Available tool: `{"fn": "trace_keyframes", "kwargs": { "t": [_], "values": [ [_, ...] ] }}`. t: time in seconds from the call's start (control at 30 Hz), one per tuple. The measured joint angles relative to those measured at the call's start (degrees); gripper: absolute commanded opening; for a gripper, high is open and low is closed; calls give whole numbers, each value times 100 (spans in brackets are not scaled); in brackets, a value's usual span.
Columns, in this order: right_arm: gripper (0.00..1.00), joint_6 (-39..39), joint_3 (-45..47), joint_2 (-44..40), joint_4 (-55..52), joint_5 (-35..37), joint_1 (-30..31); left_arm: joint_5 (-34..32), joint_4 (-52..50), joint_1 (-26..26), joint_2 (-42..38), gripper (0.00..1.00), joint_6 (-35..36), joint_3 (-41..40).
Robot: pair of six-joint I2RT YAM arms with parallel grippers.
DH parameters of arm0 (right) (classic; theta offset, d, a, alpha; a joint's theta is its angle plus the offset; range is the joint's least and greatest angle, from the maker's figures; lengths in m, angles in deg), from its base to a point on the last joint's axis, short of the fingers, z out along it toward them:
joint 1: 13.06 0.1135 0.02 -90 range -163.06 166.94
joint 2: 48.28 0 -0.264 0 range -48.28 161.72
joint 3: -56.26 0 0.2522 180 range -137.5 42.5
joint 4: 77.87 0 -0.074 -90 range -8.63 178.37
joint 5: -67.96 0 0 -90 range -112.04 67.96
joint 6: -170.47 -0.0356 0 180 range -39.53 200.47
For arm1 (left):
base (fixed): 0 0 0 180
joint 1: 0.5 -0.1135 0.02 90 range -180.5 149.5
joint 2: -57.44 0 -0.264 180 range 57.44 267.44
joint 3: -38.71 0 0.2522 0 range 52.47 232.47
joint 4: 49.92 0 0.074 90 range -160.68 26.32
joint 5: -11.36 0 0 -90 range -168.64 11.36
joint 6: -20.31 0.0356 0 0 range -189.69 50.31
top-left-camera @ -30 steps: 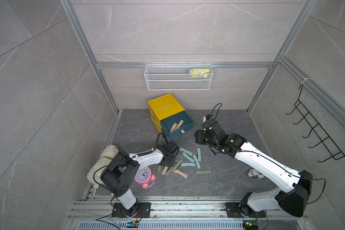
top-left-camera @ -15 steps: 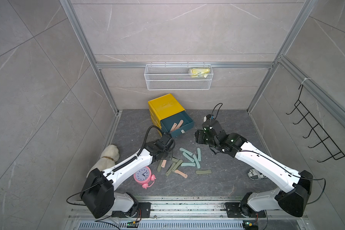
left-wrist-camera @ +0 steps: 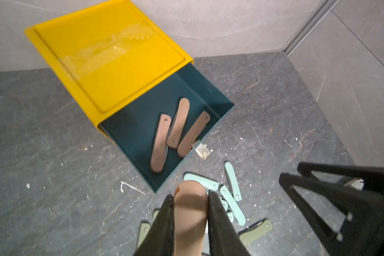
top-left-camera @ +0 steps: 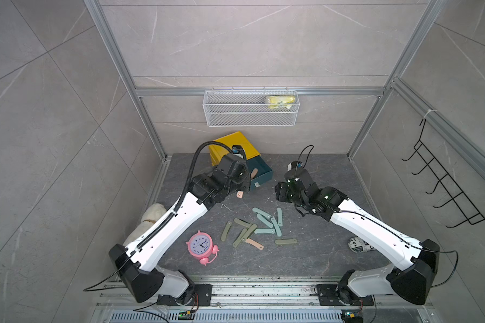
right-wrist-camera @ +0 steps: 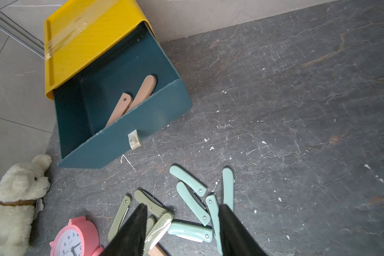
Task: Place the fruit knives into the drawer by color
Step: Place the fruit knife in the drawer.
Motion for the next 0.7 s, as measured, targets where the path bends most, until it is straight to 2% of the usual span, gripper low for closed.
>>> {"fn": "trace_keyframes", "kwargs": {
  "t": [0.33, 0.53, 0.6, 0.7],
  "values": [
    [54, -20, 76, -205, -48, 0, 0, -264, -79, -448, 2363, 27, 741, 1996],
    [54, -24, 192, -348, -76, 2, 0, -146, -382, -647, 2973, 27, 870, 2573],
    [54, -39, 210, -358, -85, 4, 0, -74, -455, -682, 2983, 31, 868, 2542],
    [55, -52, 216, -358, -87, 2, 0, 44, -479, -678, 2983, 48, 857, 2500]
  ]
}}
